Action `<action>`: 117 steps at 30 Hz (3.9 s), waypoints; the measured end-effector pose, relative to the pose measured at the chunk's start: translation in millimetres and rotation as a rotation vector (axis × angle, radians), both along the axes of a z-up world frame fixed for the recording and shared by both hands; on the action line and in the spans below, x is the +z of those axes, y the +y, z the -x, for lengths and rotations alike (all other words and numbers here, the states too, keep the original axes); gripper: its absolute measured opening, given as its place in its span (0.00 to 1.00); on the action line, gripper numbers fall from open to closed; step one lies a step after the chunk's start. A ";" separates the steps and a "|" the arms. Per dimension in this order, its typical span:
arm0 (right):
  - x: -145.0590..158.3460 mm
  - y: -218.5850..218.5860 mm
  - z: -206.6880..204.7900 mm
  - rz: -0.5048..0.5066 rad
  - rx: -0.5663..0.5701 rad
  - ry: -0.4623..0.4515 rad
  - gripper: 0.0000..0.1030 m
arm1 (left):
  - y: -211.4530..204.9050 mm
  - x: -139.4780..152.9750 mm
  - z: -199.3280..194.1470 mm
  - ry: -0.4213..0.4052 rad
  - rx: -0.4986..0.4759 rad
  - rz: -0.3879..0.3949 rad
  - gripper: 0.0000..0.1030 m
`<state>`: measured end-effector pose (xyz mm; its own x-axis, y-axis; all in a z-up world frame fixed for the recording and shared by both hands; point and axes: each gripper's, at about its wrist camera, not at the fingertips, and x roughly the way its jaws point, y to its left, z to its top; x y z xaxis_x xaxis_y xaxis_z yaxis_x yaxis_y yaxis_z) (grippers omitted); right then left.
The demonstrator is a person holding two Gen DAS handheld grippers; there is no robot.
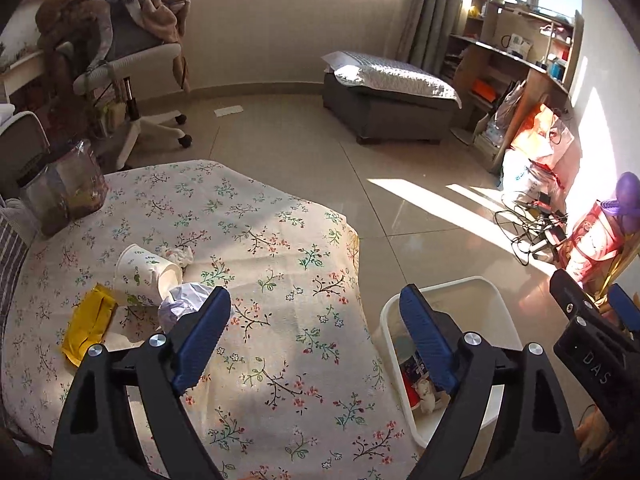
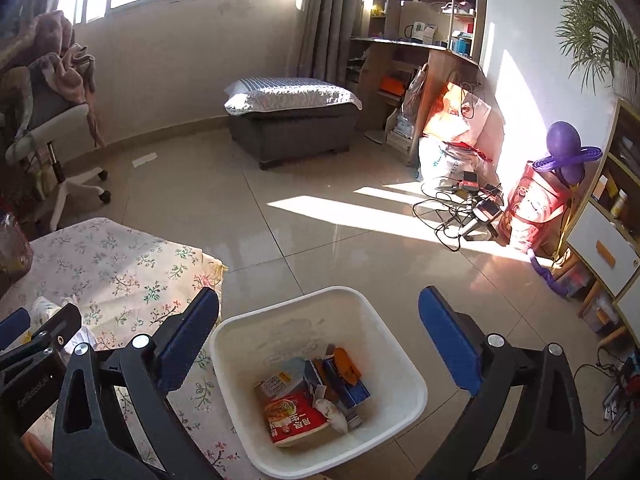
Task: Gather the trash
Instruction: 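Move both open tools back over the table, then grasp the yellow snack wrapper with the left tool, then grasp the white paper cup with the right tool while the left tool lifts the wrapper, then lift the cup with the right tool while the left tool holds the wrapper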
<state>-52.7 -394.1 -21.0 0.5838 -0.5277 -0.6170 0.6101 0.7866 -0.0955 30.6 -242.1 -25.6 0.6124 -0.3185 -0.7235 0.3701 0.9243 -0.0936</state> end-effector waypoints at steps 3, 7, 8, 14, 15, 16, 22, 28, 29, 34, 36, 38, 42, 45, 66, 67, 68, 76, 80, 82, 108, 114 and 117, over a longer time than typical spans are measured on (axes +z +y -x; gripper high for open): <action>-0.7 23.0 -14.1 0.012 0.050 0.012 0.93 | 25.7 -1.4 -7.9 -0.009 0.040 -0.023 0.82; -2.2 55.3 -33.0 0.016 0.121 0.027 0.93 | 63.4 -6.1 -17.6 -0.020 0.104 -0.068 0.83; -2.8 64.0 -37.2 0.017 0.139 0.031 0.93 | 72.7 -8.2 -20.7 -0.016 0.119 -0.079 0.83; -12.3 113.8 -65.2 0.010 0.242 0.074 0.93 | 129.5 -27.8 -37.0 0.030 0.205 -0.140 0.83; -14.6 121.8 -69.0 0.007 0.258 0.083 0.93 | 137.6 -31.4 -39.9 0.041 0.215 -0.149 0.83; -17.5 130.7 -73.4 0.006 0.274 0.091 0.93 | 145.7 -35.3 -42.5 0.052 0.226 -0.161 0.83; -27.5 176.8 -89.4 0.015 0.367 0.124 0.93 | 192.2 -66.8 -65.5 0.101 0.268 -0.284 0.83; -35.6 202.4 -105.4 0.004 0.416 0.154 0.93 | 230.5 -107.9 -101.1 0.259 0.231 -0.306 0.83; -37.2 205.3 -108.2 -0.002 0.421 0.159 0.93 | 234.8 -115.9 -108.0 0.301 0.221 -0.287 0.83; -42.6 214.0 -119.4 -0.019 0.449 0.187 0.93 | 244.7 -145.1 -130.1 0.415 0.175 -0.253 0.83; -45.7 214.5 -124.1 -0.019 0.460 0.206 0.93 | 244.0 -152.7 -134.8 0.463 0.140 -0.219 0.82; -48.8 213.5 -128.2 -0.028 0.470 0.224 0.93 | 241.1 -160.4 -135.6 0.485 0.111 -0.241 0.83; -52.8 214.8 -134.5 -0.040 0.519 0.263 0.93 | 241.7 -160.2 -133.7 0.470 0.092 -0.241 0.77; -48.9 217.8 -135.0 0.002 0.555 0.260 0.93 | 249.4 -156.0 -136.0 0.464 0.100 -0.231 0.62; -94.3 298.0 -207.0 0.240 1.204 0.581 0.93 | 311.8 -13.0 -112.3 0.253 0.235 0.150 0.30; -100.1 301.3 -212.5 0.248 1.205 0.598 0.93 | 312.4 -11.9 -114.3 0.252 0.241 0.155 0.30; -105.0 303.5 -217.8 0.249 1.205 0.607 0.93 | 315.3 -10.7 -116.0 0.251 0.247 0.159 0.30; -140.3 315.2 -238.0 0.246 1.192 0.654 0.77 | 329.1 -18.5 -119.4 0.269 0.284 0.157 0.30; -140.3 317.9 -239.4 0.209 1.180 0.644 0.69 | 337.1 -22.6 -121.7 0.280 0.310 0.153 0.30; -131.3 317.2 -242.4 0.150 1.165 0.618 0.66 | 343.0 -25.8 -122.2 0.290 0.333 0.156 0.30; 23.3 301.8 -183.3 -0.164 0.808 -0.016 0.66 | 367.0 30.0 -89.7 -0.003 0.527 0.173 0.30; 28.2 278.3 -156.6 -0.129 0.701 -0.080 0.67 | 342.3 35.7 -78.3 -0.065 0.494 0.148 0.31; 32.8 267.2 -145.0 -0.095 0.656 -0.109 0.67 | 328.8 37.4 -73.3 -0.093 0.474 0.141 0.31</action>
<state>92.3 -126.9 11.8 0.8268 0.0112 -0.5624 0.0054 0.9996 0.0279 103.9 86.6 11.7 0.7731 -0.0807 -0.6291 -0.0747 0.9734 -0.2167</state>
